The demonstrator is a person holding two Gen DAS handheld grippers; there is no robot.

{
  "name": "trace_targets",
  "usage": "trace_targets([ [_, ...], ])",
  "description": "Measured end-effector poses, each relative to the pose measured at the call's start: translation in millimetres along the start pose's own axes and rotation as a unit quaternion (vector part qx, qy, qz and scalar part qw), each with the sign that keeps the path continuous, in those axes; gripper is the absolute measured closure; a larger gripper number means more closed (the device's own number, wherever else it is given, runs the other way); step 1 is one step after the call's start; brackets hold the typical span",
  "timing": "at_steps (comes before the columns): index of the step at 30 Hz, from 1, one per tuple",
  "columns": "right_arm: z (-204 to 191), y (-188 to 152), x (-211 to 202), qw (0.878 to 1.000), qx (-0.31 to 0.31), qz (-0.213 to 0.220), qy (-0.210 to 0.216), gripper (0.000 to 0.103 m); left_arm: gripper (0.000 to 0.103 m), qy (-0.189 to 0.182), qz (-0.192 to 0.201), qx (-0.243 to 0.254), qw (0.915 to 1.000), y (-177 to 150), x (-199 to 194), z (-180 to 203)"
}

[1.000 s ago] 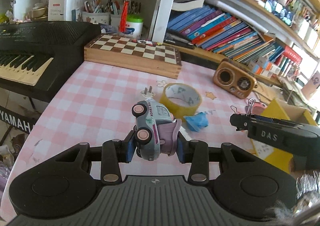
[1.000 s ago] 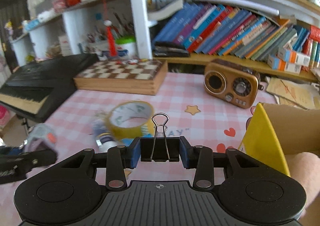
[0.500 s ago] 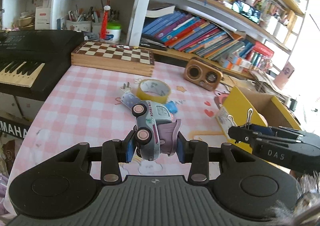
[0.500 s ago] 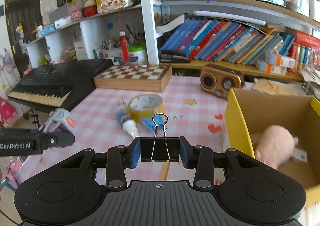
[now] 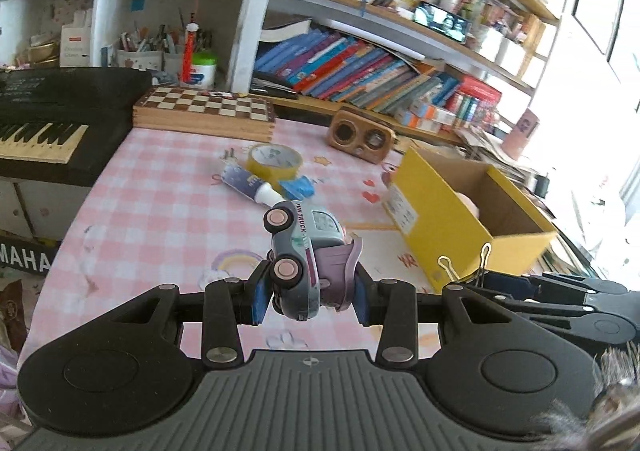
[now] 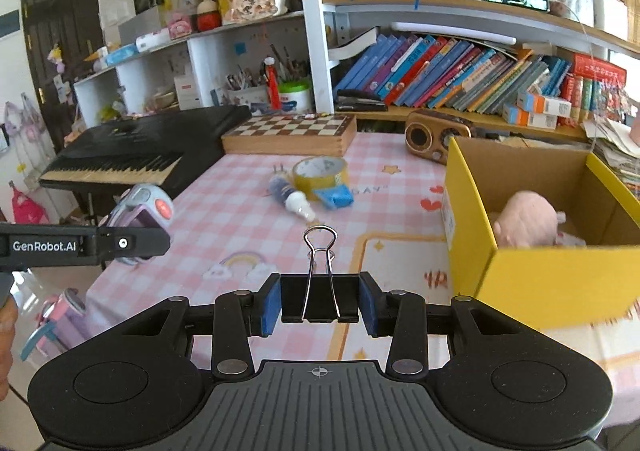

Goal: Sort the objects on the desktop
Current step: 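Carry the toy car and binder clip over the yellow box with both tools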

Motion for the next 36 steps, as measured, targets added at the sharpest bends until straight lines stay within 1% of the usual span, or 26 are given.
trace_targets([
  [5, -2.8, -22.4, -22.0, 1.000, -0.001, -0.013, -0.007, 0.064, 0.066, -0.017, -0.005, 0.010, 0.9998, -17.5, -15.5, 15.0],
  [10, -0.6, -39.9, -38.8, 0.999, -0.001, -0.032, -0.013, 0.064, 0.066, -0.035, -0.017, 0.009, 0.9992, -32.8, -24.9, 28.4],
  [17, 11.0, -52.8, -53.0, 0.999, 0.016, -0.043, -0.025, 0.064, 0.066, -0.059, -0.025, 0.029, 0.9975, -36.9, -26.6, 49.8],
  [26, 39.9, -54.5, -64.8, 0.998, 0.034, -0.041, -0.043, 0.064, 0.066, -0.089, -0.035, 0.054, 0.9939, -32.8, -13.7, 86.1],
  [36, 65.1, -45.4, -74.3, 0.997, 0.045, -0.027, -0.063, 0.064, 0.066, -0.101, -0.024, 0.073, 0.9919, -17.7, -2.7, 113.7],
])
Point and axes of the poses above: each gripper's, at about its wrist camera, not at the fingertips, and x roughly the way its jaws point, z to its right, y to its top, the point moved 2 cm from there along x, roughly the way its jaws point, and after that the axes turned 11 degrees about x, right-handed, at the moved point
